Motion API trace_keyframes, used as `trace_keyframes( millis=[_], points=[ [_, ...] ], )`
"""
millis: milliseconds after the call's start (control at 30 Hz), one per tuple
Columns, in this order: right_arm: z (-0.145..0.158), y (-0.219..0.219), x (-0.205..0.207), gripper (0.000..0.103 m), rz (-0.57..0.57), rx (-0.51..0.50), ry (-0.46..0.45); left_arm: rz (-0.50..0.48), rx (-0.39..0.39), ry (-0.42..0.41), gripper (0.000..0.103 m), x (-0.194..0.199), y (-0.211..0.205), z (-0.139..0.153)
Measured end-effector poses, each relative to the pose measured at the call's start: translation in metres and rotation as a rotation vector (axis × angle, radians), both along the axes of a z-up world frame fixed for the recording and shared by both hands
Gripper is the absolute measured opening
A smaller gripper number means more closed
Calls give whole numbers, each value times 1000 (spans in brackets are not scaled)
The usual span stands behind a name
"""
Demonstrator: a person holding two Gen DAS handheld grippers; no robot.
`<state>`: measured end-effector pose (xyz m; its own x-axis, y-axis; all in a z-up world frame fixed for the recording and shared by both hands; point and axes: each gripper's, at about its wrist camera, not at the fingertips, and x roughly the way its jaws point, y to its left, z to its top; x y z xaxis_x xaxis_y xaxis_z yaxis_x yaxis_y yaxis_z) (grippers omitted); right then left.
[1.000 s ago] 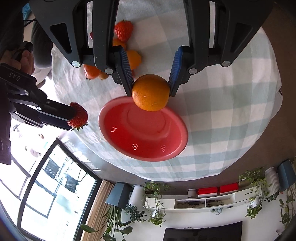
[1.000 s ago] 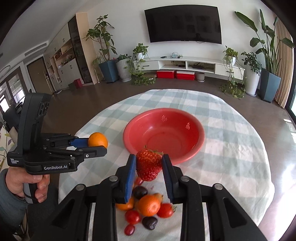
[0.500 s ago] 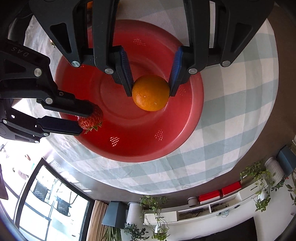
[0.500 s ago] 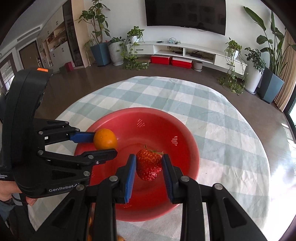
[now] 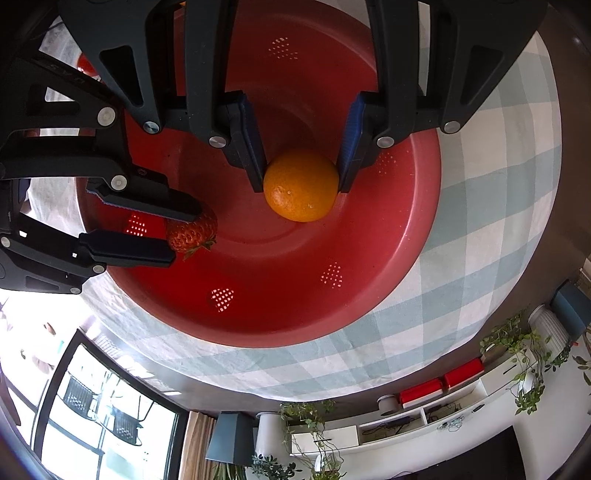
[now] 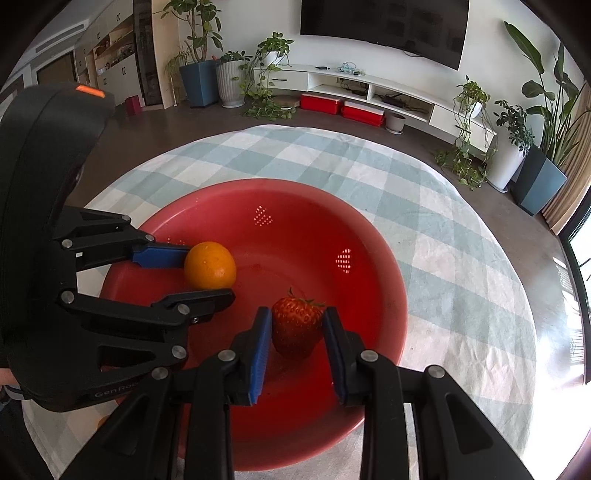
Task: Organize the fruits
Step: 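Carry the orange and strawberry into the red bowl with both tools, then open both tools to release the fruit and withdraw from the bowl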
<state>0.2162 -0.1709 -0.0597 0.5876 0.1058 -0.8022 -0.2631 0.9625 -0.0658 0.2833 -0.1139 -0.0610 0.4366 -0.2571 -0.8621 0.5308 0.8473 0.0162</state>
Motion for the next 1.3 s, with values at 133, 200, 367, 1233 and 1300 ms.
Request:
trace_keyframes(
  millis=[133,200,367,1233,1300],
  points=[
    [-2,-3,0,32,-8,8,4,-9,25,-11,36,-2,-4,0],
    [-2,-3,0,32,-8,10,2,-7,26,-10,36,-3,-5,0],
    [-3,-1,-2,32,-1,-13,-11,-3,44,-14,36,-5,-7,0],
    [82,-50,-86,82,-57,208,-186,8,-19,-107,64,-52,14,65],
    [87,-52,-108,86,-75,260,-206,2,-61,-145,71,-76,25,80]
  ],
)
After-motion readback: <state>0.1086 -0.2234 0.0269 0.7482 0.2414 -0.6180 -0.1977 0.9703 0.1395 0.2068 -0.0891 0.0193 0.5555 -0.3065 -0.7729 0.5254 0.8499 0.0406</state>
